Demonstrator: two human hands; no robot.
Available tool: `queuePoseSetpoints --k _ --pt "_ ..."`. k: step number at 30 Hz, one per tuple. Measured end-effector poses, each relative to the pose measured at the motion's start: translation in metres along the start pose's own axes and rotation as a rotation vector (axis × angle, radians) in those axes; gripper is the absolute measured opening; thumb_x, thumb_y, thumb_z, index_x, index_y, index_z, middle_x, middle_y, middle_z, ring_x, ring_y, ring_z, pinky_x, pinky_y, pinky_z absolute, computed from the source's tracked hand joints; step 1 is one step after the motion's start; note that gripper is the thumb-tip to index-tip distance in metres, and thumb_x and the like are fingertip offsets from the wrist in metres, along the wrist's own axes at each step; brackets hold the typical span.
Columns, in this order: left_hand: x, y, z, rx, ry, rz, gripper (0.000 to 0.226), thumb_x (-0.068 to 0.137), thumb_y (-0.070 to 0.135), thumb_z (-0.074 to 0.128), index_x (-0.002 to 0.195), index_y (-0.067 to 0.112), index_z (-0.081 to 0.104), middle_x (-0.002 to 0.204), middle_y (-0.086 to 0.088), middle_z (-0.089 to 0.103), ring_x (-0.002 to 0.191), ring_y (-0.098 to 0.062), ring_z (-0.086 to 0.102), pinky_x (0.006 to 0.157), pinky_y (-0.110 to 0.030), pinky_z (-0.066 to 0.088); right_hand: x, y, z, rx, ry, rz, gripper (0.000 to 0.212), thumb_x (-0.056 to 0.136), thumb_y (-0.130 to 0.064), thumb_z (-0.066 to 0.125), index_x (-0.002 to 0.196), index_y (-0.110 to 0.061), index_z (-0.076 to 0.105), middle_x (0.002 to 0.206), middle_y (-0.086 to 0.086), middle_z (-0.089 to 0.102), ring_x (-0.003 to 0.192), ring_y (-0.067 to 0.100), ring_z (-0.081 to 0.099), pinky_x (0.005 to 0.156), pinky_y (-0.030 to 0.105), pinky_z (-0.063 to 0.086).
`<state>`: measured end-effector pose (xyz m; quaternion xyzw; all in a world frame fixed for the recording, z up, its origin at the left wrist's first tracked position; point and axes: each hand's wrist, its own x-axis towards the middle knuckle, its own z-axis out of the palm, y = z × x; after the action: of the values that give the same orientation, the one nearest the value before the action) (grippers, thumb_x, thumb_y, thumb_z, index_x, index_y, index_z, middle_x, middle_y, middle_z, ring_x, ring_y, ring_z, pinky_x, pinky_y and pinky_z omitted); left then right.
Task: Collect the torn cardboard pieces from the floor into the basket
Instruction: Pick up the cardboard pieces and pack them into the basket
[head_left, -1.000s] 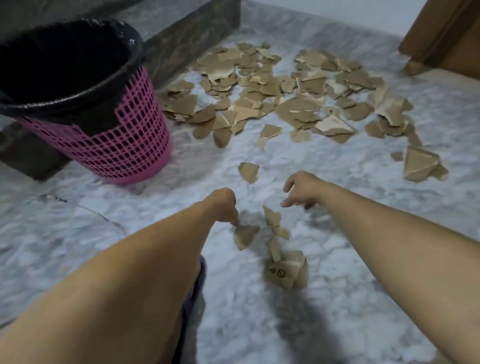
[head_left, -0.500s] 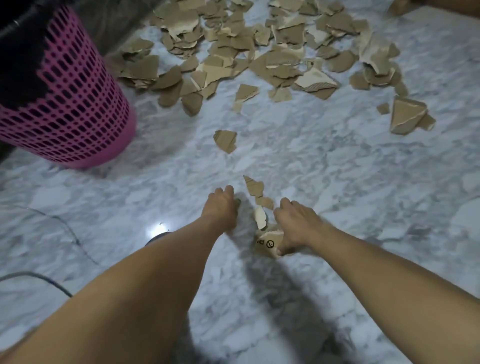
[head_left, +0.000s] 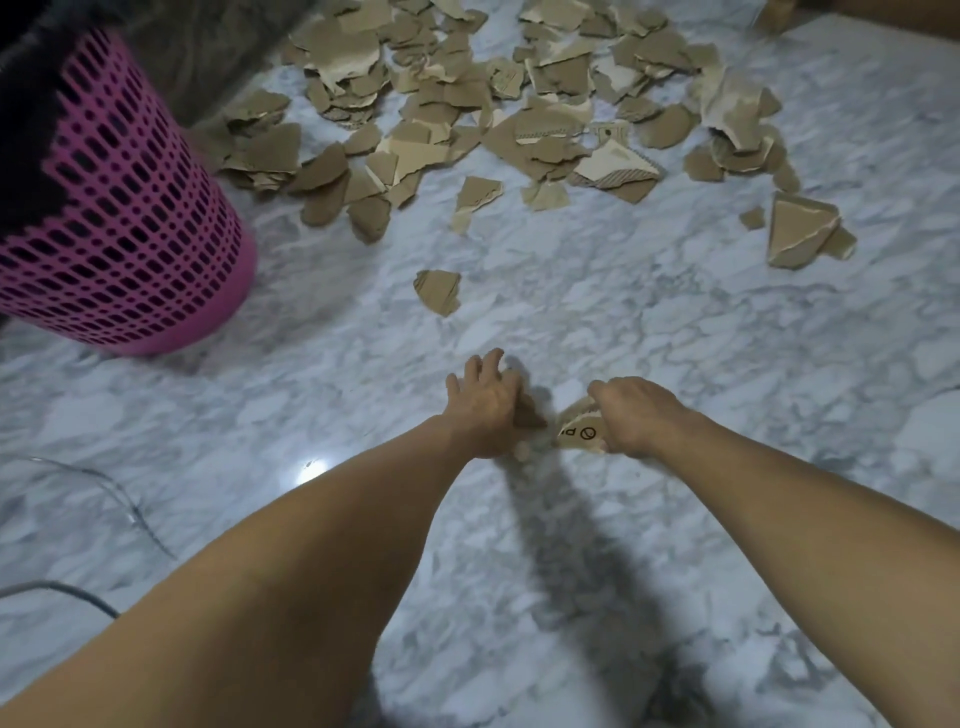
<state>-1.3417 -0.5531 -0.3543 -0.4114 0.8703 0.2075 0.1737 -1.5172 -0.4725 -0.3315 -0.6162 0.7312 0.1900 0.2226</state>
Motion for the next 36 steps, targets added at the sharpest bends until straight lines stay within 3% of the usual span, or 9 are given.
queuePoseSetpoints --k 3,9,14,17,21,26,29,32,36 --pt "0.001 0.003 0.005 0.063 -0.022 0.001 0.089 0.068 0.045 0.080 0.139 0.029 0.028 0.149 -0.010 0.013 0.133 -0.034 0.021 0.104 -0.052 0.034 0.000 0.008 0.001 0.041 -0.012 0.032 0.046 0.085 -0.029 0.072 0.122 -0.013 0.049 0.117 0.009 0.059 0.106 0.027 0.056 0.077 0.034 0.045" --pt "0.005 0.005 0.007 -0.020 0.031 0.042 0.039 0.082 0.023 0.071 0.115 0.017 0.052 0.121 -0.008 0.036 0.112 -0.028 0.036 0.082 -0.040 0.051 -0.004 0.015 -0.004 0.089 -0.025 0.075 0.042 0.084 -0.031 0.072 0.115 -0.012 0.051 0.113 0.009 0.061 0.098 0.026 0.057 0.075 0.035 0.047" --pt "0.007 0.004 0.006 -0.070 0.015 0.068 0.017 0.086 0.012 0.061 0.101 0.014 0.052 0.109 -0.006 0.049 0.098 -0.026 0.047 0.070 -0.035 0.047 -0.002 0.013 -0.009 0.119 -0.029 0.085 0.031 0.083 -0.025 0.072 0.100 -0.016 0.048 0.109 0.008 0.061 0.085 0.023 0.051 0.071 0.033 0.044" --pt "0.007 0.001 -0.004 -0.179 0.039 -0.005 0.008 0.088 0.011 0.057 0.082 0.014 0.053 0.088 -0.009 0.061 0.073 -0.023 0.056 0.058 -0.033 0.049 0.000 0.013 -0.017 0.145 -0.019 0.090 0.030 0.083 -0.022 0.073 0.093 -0.017 0.045 0.107 0.008 0.062 0.085 0.023 0.052 0.069 0.032 0.043" --pt "0.005 -0.009 -0.034 -0.240 0.062 -0.075 0.016 0.089 0.000 0.053 0.084 0.014 0.053 0.067 0.002 0.044 0.062 -0.018 0.049 0.046 -0.023 0.038 0.001 0.014 -0.046 0.173 0.006 0.110 0.029 0.082 -0.021 0.074 0.091 -0.016 0.046 0.106 0.008 0.061 0.087 0.025 0.054 0.071 0.034 0.044" --pt "0.010 -0.032 -0.088 -0.232 0.099 -0.133 0.015 0.089 0.001 0.057 0.093 0.016 0.058 0.067 0.006 0.042 0.077 -0.019 0.051 0.048 -0.021 0.036 0.010 0.016 -0.102 0.160 0.036 0.096 0.030 0.082 -0.023 0.074 0.091 -0.015 0.046 0.109 0.011 0.062 0.090 0.026 0.054 0.070 0.031 0.042" --pt "0.012 -0.048 -0.122 -0.232 0.185 -0.163 0.013 0.091 0.006 0.057 0.098 0.015 0.061 0.071 0.005 0.046 0.079 -0.019 0.048 0.052 -0.023 0.037 0.023 0.012 -0.142 0.143 0.071 0.072 0.029 0.083 -0.024 0.074 0.097 -0.014 0.050 0.115 0.014 0.061 0.101 0.030 0.058 0.075 0.032 0.045" --pt "0.021 -0.069 -0.151 -0.222 0.230 -0.238 0.015 0.091 0.011 0.059 0.104 0.009 0.067 0.087 -0.006 0.062 0.078 -0.022 0.053 0.063 -0.027 0.044 0.048 0.005 -0.178 0.131 0.109 0.048 0.031 0.085 -0.022 0.072 0.108 -0.011 0.054 0.120 0.014 0.060 0.109 0.032 0.058 0.081 0.033 0.047" --pt "0.048 -0.098 -0.179 -0.226 0.255 -0.306 0.023 0.093 0.010 0.055 0.112 0.009 0.068 0.111 -0.010 0.068 0.101 -0.028 0.064 0.077 -0.031 0.049 0.102 -0.006 -0.211 0.111 0.135 0.016 0.035 0.085 -0.020 0.070 0.114 -0.011 0.052 0.123 0.015 0.059 0.112 0.034 0.057 0.086 0.036 0.049"
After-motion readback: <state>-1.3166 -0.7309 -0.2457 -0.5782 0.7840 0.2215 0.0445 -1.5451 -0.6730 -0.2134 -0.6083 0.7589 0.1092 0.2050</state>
